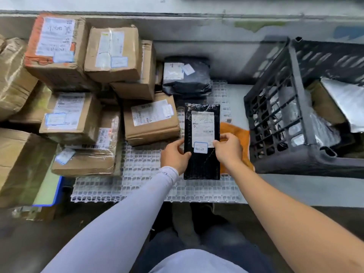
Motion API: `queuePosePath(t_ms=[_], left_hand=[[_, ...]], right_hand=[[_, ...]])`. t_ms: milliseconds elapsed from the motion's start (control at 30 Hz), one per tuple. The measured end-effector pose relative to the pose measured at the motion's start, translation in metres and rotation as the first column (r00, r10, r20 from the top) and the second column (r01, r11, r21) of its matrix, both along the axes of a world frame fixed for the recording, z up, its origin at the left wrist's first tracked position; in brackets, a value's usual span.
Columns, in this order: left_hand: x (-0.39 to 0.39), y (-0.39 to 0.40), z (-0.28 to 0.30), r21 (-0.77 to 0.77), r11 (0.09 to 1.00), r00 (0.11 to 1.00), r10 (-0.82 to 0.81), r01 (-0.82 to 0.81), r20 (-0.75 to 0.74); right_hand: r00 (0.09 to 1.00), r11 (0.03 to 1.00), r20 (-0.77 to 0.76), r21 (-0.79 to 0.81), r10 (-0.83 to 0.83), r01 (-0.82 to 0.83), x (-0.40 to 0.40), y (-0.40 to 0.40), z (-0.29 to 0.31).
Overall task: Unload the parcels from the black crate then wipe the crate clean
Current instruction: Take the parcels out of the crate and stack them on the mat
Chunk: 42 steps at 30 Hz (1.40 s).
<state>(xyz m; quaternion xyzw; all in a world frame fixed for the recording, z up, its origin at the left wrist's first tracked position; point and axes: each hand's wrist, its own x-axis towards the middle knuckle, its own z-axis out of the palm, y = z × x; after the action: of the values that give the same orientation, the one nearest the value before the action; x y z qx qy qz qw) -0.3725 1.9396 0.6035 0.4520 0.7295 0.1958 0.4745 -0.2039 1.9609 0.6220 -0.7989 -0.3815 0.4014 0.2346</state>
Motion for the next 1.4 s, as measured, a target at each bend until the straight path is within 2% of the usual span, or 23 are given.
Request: queuePosePath(t_ms=[167,300,533,600,767,833,900,1000,1133,1400], left_hand=[[0.009,0.008,-0.025,-0.011,0.996,0.993,0.093,-0.094,-0.072],[0.011,0.015,-0.035,0.02,0.991,0.981,0.134,-0.133,-0.141],[0.02,0.02,-0.035,0.065,0.981,0.974,0.191,-0.184,-0.12],[0.019,0.016,-0.039,0.081,0.985,0.978,0.164,-0.155,-0.127],[0.018,0.002,-0.039,0.1,0.991,0.978,-0.072,0.093,-0.194],[0.016,-0.002,-0.039,0.077,0.962,0.931,-0.233,0.263,-0.282],[0.013,-0.006,-0.042,0.024,0.905,0.822,-0.373,0.424,-0.43],[0.009,-0.011,-0.05,-0.055,0.84,0.654,-0.459,0.539,-0.601],[0.006,-0.014,-0.059,-0.111,0.778,0.532,-0.519,0.619,-0.669],[0.008,-0.01,-0.062,-0.202,0.761,0.421,-0.536,0.617,-0.732]], right_hand=[[0.998,0.999,0.033,-0.012,0.051,-0.051,-0.007,0.012,-0.021],[0.984,0.988,0.088,0.001,0.152,-0.153,-0.019,0.013,-0.035],[0.935,0.955,0.194,-0.041,0.296,-0.294,-0.025,0.012,-0.04],[0.905,0.933,0.229,-0.061,0.358,-0.354,-0.025,0.013,-0.042],[0.783,0.847,0.326,-0.167,0.53,-0.505,-0.021,0.008,-0.048],[0.714,0.807,0.38,-0.215,0.587,-0.549,-0.018,0.007,-0.05],[0.65,0.774,0.428,-0.256,0.628,-0.579,-0.017,0.005,-0.052],[0.576,0.742,0.485,-0.284,0.657,-0.607,-0.016,0.004,-0.058],[0.498,0.704,0.528,-0.322,0.688,-0.633,-0.012,0.001,-0.067],[0.329,0.594,0.555,-0.407,0.764,-0.694,0.0,0.013,-0.075]])
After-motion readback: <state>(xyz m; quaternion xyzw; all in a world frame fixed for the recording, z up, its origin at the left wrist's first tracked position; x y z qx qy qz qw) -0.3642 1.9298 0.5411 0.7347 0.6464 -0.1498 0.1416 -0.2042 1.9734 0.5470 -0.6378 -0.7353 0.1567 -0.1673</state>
